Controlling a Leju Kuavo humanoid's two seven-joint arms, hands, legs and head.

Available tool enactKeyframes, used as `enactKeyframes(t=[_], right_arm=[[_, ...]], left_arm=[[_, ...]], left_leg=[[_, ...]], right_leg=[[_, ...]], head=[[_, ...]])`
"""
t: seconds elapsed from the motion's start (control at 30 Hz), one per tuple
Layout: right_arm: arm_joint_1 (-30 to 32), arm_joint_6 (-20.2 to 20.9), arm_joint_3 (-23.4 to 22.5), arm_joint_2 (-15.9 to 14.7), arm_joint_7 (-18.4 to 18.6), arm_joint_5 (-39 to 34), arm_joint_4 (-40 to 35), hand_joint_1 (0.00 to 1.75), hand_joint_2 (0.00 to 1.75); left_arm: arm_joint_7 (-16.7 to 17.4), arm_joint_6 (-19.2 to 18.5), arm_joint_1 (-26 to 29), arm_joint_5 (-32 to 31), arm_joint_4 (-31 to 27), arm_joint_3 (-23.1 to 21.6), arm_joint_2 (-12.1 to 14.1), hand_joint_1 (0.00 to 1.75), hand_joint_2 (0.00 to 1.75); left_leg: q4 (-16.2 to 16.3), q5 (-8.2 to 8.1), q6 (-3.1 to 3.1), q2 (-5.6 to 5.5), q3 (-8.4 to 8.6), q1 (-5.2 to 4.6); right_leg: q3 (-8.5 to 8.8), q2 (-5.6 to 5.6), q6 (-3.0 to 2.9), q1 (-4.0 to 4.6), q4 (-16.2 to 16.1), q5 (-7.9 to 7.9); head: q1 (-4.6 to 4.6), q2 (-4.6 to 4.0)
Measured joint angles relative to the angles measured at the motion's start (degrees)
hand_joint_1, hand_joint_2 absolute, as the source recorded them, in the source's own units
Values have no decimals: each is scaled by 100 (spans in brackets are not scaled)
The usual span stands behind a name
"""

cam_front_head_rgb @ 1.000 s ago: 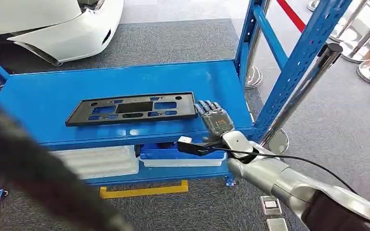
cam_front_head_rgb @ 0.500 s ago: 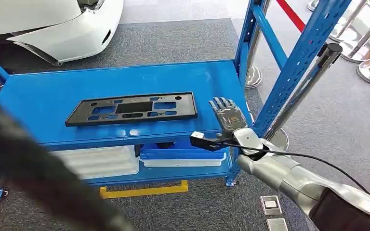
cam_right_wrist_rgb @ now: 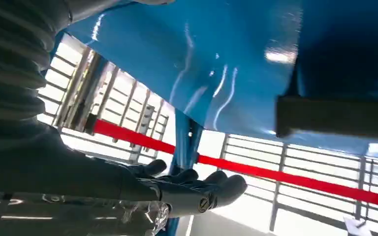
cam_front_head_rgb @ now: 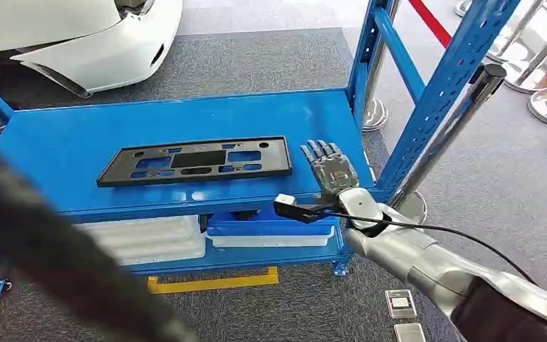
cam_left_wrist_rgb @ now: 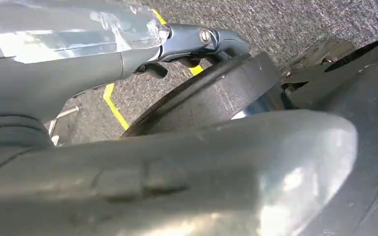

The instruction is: Take the parts from the cabinet and place them on the table.

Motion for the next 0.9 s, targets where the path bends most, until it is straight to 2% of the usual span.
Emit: enactKeyframes(t=[0.13,0.33,0.63,0.9], right_arm=[[-96,-142,0,201,-94,57,9,0,175],[-169,-142,2,485,-210,88,9,0,175],[-171,-160,6,686,-247,103,-41,0,175],[-157,162,85,875,227,361,-785,0,175]], left_arm=[[-13,-17,-4,-29,2,-7,-2,0,0],[-13,-17,-11,-33,2,-48,-2,0,0],[-18,-17,-14,-33,4,-83,-2,0,0],[-35,-17,-14,35,7,-83,-4,0,0]], left_leg=[[0,0,0,0,1,1],[-1,0,0,0,0,3],[0,0,0,0,0,3],[0,0,0,0,0,3]], right_leg=[[0,0,0,4,1,0],[-1,0,0,5,1,0],[1,0,0,4,1,0],[-2,1,-1,5,1,0]], head=[[-2,0],[-2,0],[2,0],[0,0]])
